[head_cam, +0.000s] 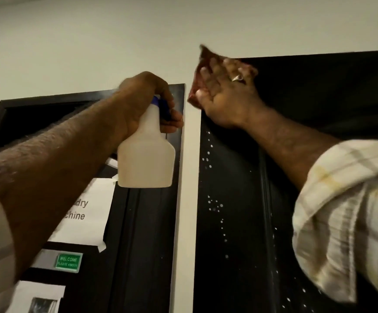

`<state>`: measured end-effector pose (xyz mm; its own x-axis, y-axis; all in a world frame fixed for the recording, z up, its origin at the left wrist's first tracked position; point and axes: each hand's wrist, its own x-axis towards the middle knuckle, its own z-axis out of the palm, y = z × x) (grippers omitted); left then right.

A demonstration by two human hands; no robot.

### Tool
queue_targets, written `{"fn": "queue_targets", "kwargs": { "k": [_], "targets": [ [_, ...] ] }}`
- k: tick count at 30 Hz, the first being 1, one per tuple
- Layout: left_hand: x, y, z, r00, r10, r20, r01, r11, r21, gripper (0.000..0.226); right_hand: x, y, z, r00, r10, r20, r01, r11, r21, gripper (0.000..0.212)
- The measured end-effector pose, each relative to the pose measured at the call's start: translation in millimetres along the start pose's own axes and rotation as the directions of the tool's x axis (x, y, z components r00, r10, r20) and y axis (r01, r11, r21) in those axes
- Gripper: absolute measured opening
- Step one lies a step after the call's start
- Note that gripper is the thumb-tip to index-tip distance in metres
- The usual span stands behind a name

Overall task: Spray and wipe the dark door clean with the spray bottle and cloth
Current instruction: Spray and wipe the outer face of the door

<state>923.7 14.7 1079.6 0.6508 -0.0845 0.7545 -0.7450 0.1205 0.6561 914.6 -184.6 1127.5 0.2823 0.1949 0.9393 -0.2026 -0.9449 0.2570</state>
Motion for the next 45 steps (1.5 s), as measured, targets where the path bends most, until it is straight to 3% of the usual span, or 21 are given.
{"fn": "queue_targets", "kwargs": {
  "k": [4, 8, 10, 13, 16, 18, 20, 26, 29, 31, 34, 36, 37, 38, 40, 42, 44, 45],
  "targets": [
    [-3, -1, -7, 1.0, -0.004, 0.004, 0.004, 1.0, 0.012, 0.026, -75, -7, 20, 0.985, -0.17, -0.011, 0.17, 0.985, 0.005, 0.067],
    [-15, -3, -9, 0.997, -0.053, 0.048, 0.054, 0.998, -0.018, 0.018, -140, 17, 27, 0.978, -0.209, -0.025, 0.208, 0.977, -0.046, 0.069],
    [-21, -5, -11, 0.996, -0.065, 0.066, 0.067, 0.997, -0.033, 0.017, -151, 36, 25, 0.984, -0.172, -0.041, 0.169, 0.983, -0.073, 0.071],
    [-25, -8, -6, 0.992, -0.083, 0.097, 0.086, 0.996, -0.033, 0.016, -127, 52, 19, 0.996, -0.005, -0.085, -0.003, 0.995, -0.096, 0.076],
    [-25, -11, -1, 0.992, -0.096, 0.088, 0.099, 0.995, -0.031, 0.016, -75, 39, 10, 0.975, 0.19, -0.112, -0.194, 0.981, -0.022, 0.078],
    [-25, -12, -1, 0.994, -0.089, 0.07, 0.091, 0.996, -0.022, 0.016, -52, 18, 8, 0.968, 0.241, -0.069, -0.241, 0.971, 0.014, 0.075],
    [-26, -11, -3, 0.996, -0.077, 0.045, 0.077, 0.997, -0.005, 0.018, -54, -5, 13, 0.981, 0.187, -0.054, -0.187, 0.982, 0.019, 0.074],
    [-32, -9, -20, 0.997, -0.066, 0.045, 0.067, 0.997, -0.04, 0.024, -166, -27, 39, 0.975, -0.221, -0.036, 0.221, 0.975, -0.02, 0.067],
    [-41, -12, -15, 0.989, -0.117, 0.095, 0.124, 0.99, -0.069, 0.017, -193, 1, 41, 0.963, -0.27, -0.02, 0.268, 0.961, -0.071, 0.066],
    [-46, -13, -10, 0.984, -0.134, 0.116, 0.145, 0.986, -0.087, 0.015, -187, 27, 36, 0.977, -0.199, -0.073, 0.191, 0.976, -0.106, 0.068],
    [-51, -12, -1, 0.98, -0.144, 0.136, 0.156, 0.985, -0.077, 0.014, -147, 51, 20, 0.99, 0.087, -0.113, -0.097, 0.991, -0.087, 0.075],
    [-54, -10, 4, 0.979, -0.147, 0.139, 0.158, 0.985, -0.074, 0.014, -119, 34, 15, 0.953, 0.271, -0.136, -0.275, 0.961, -0.01, 0.078],
    [-54, -9, 5, 0.981, -0.144, 0.133, 0.155, 0.985, -0.08, 0.014, -112, 17, 15, 0.946, 0.296, -0.13, -0.297, 0.955, 0.011, 0.078],
    [-55, -9, 7, 0.982, -0.141, 0.126, 0.153, 0.984, -0.087, 0.014, -115, 1, 18, 0.962, 0.249, -0.116, -0.25, 0.968, 0.005, 0.076],
    [-57, -7, 6, 0.985, -0.13, 0.115, 0.14, 0.986, -0.088, 0.015, -142, -16, 30, 0.996, -0.02, -0.083, 0.014, 0.997, -0.071, 0.071],
    [-58, -6, 1, 0.986, -0.124, 0.113, 0.135, 0.986, -0.1, 0.014, -181, 1, 35, 0.965, -0.258, -0.034, 0.254, 0.961, -0.106, 0.068],
    [-57, -6, -4, 0.984, -0.129, 0.126, 0.143, 0.984, -0.11, 0.013, -194, 42, 31, 0.95, -0.313, -0.021, 0.307, 0.942, -0.139, 0.069],
    [-56, -5, -5, 0.982, -0.131, 0.136, 0.147, 0.983, -0.113, 0.013, -192, 62, 27, 0.968, -0.248, -0.042, 0.24, 0.959, -0.153, 0.07]
  ]
}}
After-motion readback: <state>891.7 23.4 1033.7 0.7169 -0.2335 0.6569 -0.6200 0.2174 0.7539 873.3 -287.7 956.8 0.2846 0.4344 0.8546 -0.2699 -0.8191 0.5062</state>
